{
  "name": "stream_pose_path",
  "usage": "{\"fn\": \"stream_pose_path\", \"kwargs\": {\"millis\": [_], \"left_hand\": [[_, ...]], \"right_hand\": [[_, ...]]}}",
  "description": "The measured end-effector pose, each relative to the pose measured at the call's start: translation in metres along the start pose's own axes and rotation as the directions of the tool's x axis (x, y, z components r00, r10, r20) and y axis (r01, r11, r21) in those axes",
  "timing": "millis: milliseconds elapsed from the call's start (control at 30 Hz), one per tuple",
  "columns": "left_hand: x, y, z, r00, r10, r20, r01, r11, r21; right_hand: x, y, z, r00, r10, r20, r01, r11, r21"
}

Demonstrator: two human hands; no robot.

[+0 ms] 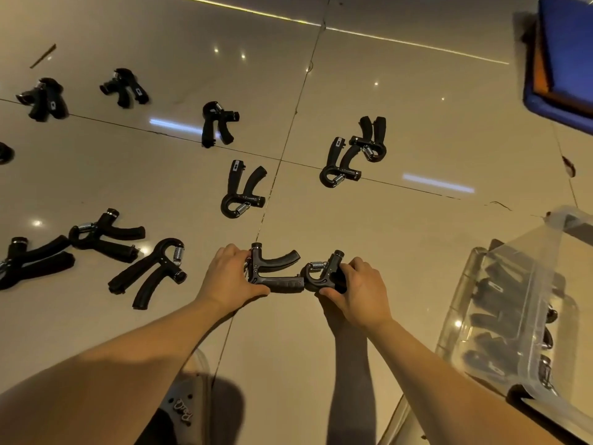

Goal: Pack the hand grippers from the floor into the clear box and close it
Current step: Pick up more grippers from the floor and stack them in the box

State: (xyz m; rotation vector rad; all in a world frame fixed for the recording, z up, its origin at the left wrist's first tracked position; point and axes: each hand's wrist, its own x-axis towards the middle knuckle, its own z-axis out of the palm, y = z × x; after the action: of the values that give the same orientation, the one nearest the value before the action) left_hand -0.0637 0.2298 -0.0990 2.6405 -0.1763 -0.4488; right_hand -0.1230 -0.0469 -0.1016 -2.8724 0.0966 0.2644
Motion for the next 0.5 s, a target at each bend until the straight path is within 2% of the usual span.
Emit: {"fn": "stream_pose_path", "kwargs": {"millis": [300, 400, 500], "left_hand": [[-0.02, 0.032, -0.029, 0.996, 0.095, -0.002, -0.095, 0.995, -0.012], [-0.023, 0.06, -0.053, 0.983, 0.185, 0.005, -0.184, 0.983, -0.006], [-0.027, 0.099, -0.088, 0.952, 0.303, 0.031, -0.304, 0.953, 0.017]], "right_hand": [[-0.013, -0.008, -0.049, 0.99, 0.13, -0.057, -0.117, 0.976, 0.183], [-0.015, -0.009, -0.085, 0.976, 0.2, -0.082, -0.161, 0.926, 0.342], [-0.018, -0.004, -0.138, 0.965, 0.248, -0.087, -0.162, 0.821, 0.547]]}}
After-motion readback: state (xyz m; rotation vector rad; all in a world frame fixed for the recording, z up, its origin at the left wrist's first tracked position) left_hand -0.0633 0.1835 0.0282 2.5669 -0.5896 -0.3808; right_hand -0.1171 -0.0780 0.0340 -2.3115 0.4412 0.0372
